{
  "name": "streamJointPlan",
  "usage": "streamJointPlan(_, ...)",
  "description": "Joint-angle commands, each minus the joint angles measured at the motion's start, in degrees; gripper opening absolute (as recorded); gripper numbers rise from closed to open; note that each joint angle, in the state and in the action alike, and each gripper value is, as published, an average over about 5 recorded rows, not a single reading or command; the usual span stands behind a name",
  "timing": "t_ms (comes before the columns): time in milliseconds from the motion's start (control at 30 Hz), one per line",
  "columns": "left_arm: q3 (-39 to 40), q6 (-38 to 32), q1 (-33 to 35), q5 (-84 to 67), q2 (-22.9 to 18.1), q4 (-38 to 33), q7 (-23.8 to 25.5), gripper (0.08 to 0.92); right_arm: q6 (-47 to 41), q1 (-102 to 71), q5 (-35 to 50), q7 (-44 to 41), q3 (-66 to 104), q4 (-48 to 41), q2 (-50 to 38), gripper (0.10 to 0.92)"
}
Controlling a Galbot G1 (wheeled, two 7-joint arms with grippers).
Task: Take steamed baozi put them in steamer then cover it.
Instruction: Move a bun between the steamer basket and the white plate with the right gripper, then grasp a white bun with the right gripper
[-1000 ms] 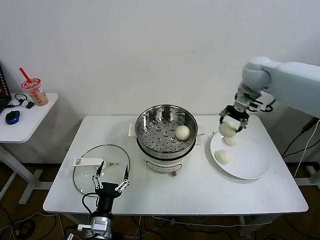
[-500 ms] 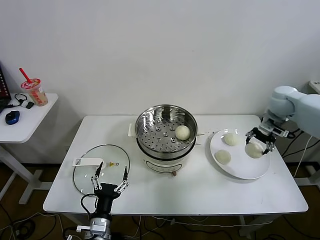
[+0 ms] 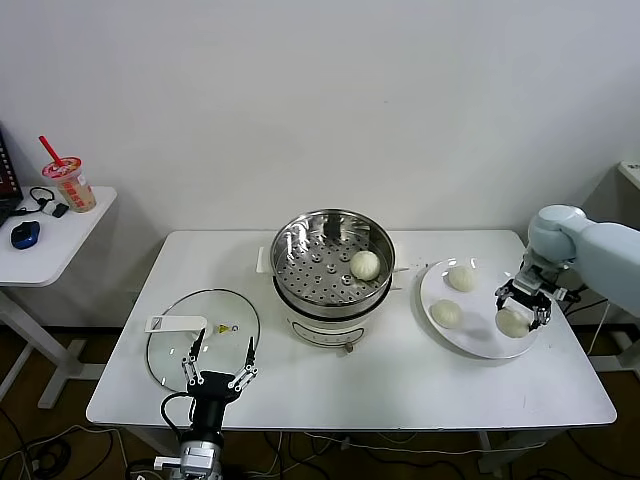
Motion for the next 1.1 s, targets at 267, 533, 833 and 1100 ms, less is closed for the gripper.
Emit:
streamJointPlan(267, 0.02, -0.01, 0.02, 0.29, -0.24, 0.38, -0.06, 0.823, 0.51, -7.56, -3.3, 0.05, 6.84, -3.67, 2.7, 0.707)
streamJointPlan(533, 0.08, 0.01, -0.1, 0.45, -0.34, 0.62, -0.07, 0.823, 0.63, -8.68, -3.92, 0.06, 7.64, -3.7, 2.72, 0.712)
streamJointPlan(833, 0.11, -0.12, -0.09, 0.56, -0.53, 0.8, -0.08, 0.823, 0.7, -9.58, -4.99, 0.21, 8.48, -3.8, 2.95, 0.721)
streamJointPlan(1100, 0.18, -0.29, -0.04, 0.67, -0.7, 0.95, -0.09, 0.823, 1.23, -8.71, -5.05, -0.06, 9.59, -3.23, 2.03, 0.818)
